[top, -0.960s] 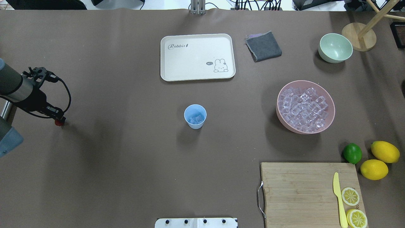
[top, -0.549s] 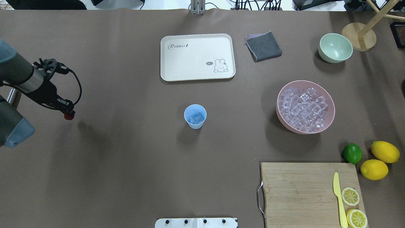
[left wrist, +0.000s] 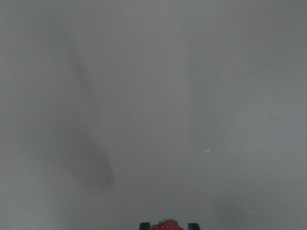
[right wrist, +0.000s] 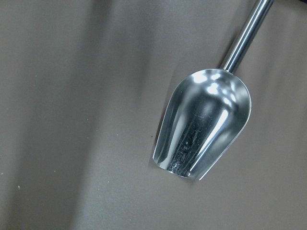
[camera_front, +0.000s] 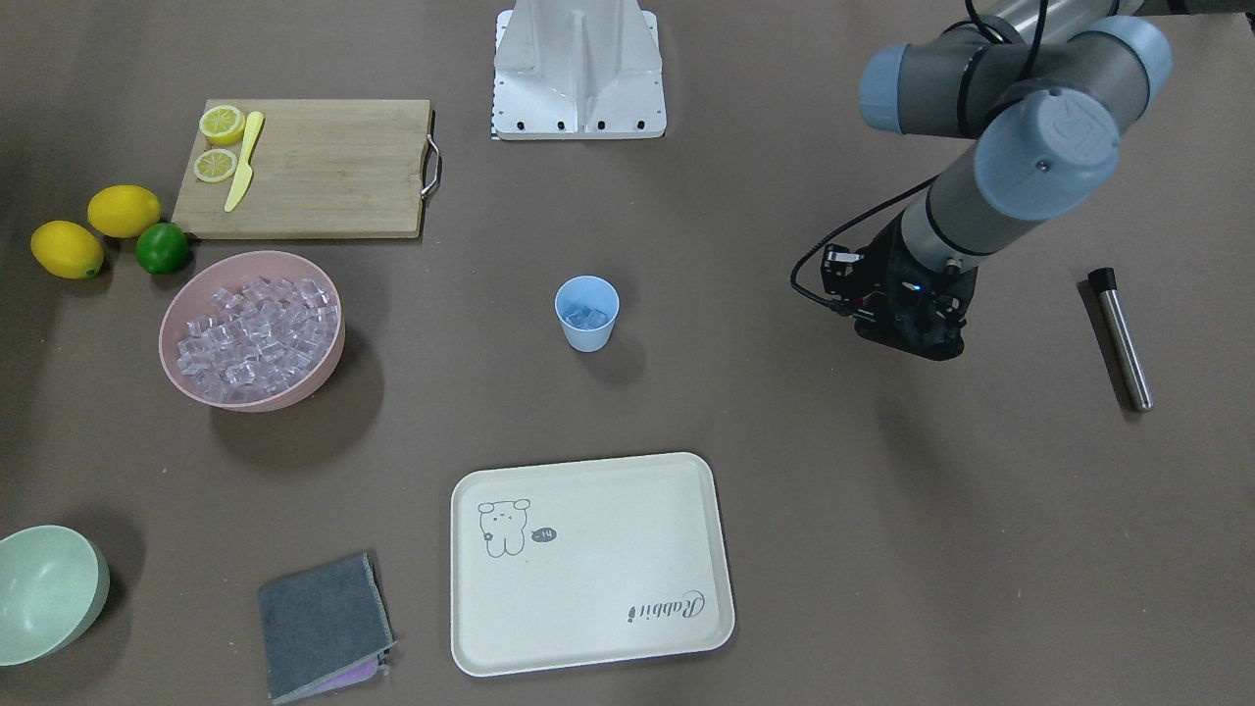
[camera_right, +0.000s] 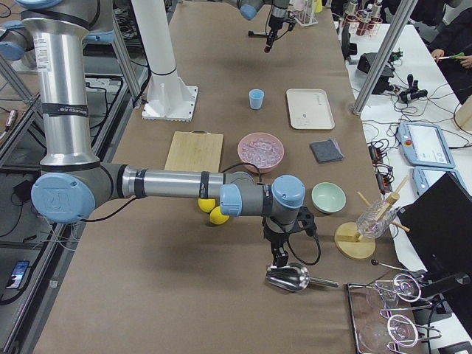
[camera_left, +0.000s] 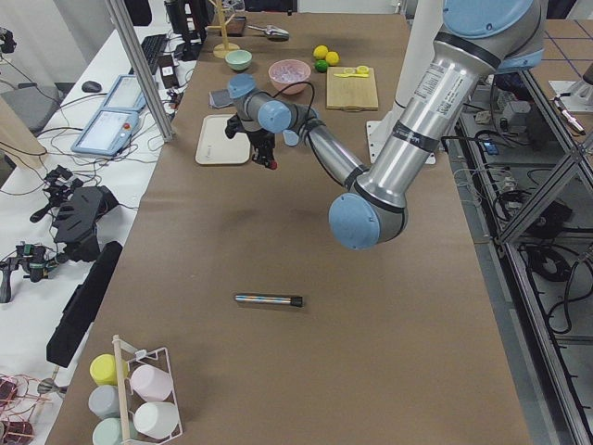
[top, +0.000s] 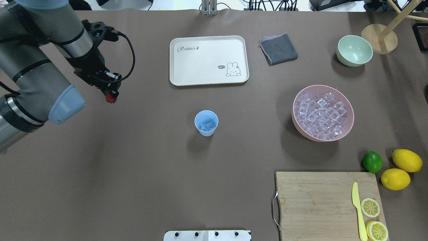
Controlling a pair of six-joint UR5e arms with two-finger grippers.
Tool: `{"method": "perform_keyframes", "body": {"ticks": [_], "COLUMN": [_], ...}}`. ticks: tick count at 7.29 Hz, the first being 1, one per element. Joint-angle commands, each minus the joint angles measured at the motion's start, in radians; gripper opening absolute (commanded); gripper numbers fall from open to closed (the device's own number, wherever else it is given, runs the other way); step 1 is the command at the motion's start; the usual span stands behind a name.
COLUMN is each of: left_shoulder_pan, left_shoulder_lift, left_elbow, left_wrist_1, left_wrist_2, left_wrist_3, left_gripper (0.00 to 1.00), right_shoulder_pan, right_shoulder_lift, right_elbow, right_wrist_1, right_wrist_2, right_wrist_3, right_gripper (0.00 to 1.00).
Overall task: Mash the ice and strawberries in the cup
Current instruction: 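Lift the strawberry with the left gripper and carry it over the cup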
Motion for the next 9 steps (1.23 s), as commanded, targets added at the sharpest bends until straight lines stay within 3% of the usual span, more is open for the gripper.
{"method": "perform_keyframes", "body": {"ticks": [1, 4, 7, 9], "left_shoulder_pan": [0.070, 0.186, 0.266, 0.305], "left_shoulder_lift": [-0.105, -0.172, -0.227, -0.274], "left_elbow": [0.001, 0.019, 0.120, 0.165], "left_wrist_1": [0.048, 0.031, -0.146, -0.179], "left_wrist_2": [0.007, 0.092, 0.160, 0.181], "left_wrist_3": [-0.081, -0.134, -0.256, -0.316], "left_gripper": [0.29, 0.29, 0.29, 0.29], "right_shoulder_pan": [0.007, 0.016, 0.019, 0.021], "right_shoulder_lift": [-0.002, -0.007, -0.034, -0.046], "right_elbow": [-0.001, 0.005, 0.031, 0.042], "right_wrist_1": [0.000, 0.000, 0.000, 0.000], "right_wrist_2": [-0.001, -0.001, -0.002, -0.002], "right_wrist_3": [-0.002, -0.005, -0.016, -0.016], "right_gripper": [0.99, 0.99, 0.99, 0.99]}}
